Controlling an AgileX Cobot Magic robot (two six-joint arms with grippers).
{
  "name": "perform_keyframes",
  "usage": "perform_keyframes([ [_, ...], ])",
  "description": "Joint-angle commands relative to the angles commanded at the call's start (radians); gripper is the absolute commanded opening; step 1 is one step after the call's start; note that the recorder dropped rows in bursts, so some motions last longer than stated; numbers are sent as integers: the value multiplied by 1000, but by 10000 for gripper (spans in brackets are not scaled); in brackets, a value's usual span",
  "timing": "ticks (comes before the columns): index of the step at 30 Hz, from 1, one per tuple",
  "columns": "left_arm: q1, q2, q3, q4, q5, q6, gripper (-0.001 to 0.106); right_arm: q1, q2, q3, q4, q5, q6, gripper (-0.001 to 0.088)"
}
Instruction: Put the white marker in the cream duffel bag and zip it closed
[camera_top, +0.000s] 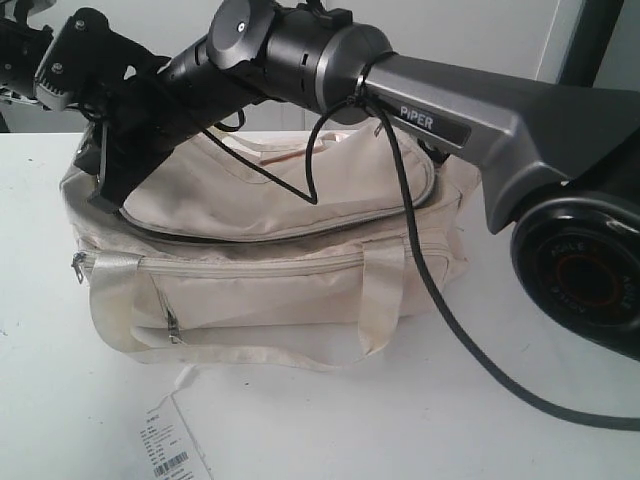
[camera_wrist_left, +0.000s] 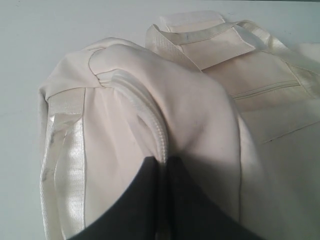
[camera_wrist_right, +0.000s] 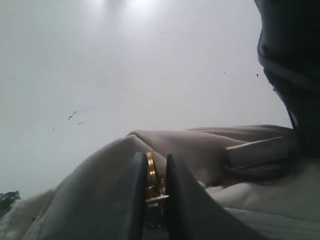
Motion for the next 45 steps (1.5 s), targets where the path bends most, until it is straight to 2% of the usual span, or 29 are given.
perform_keyframes([
  [4,0,0,0,10,-8,0,0,0,0,0,0,78,-2,0],
  [10,0,0,0,10,-10,-2,0,0,-8,0,-4,96,0,0],
  [14,0,0,0,10,-17,-57,16,-2,-10,0,-12,89,0,0],
  [17,0,-10,0,27,-13,-57,179,-6,-10,0,-16,63,0,0],
  [22,0,-65,0,104,-4,-80,604,-6,-10,0,-25,40,0,0],
  [24,5,-101,0,130,-2,-88,670,-6,-10,0,-27,40,0,0],
  [27,31,-157,0,132,36,-88,680,-6,-10,0,-27,36,0,0],
  [31,70,-220,13,177,241,-88,669,-6,-10,0,-42,25,0,0],
  [34,88,-274,104,149,289,-84,603,-6,-10,0,-60,25,0,0],
  [38,88,-378,290,107,259,-81,504,-6,-10,0,-63,39,40,0],
  [42,88,-511,506,-8,167,-7,521,-6,-10,0,-66,52,42,0],
  [45,88,-584,645,-12,84,-9,578,-6,-10,0,-67,52,42,0],
])
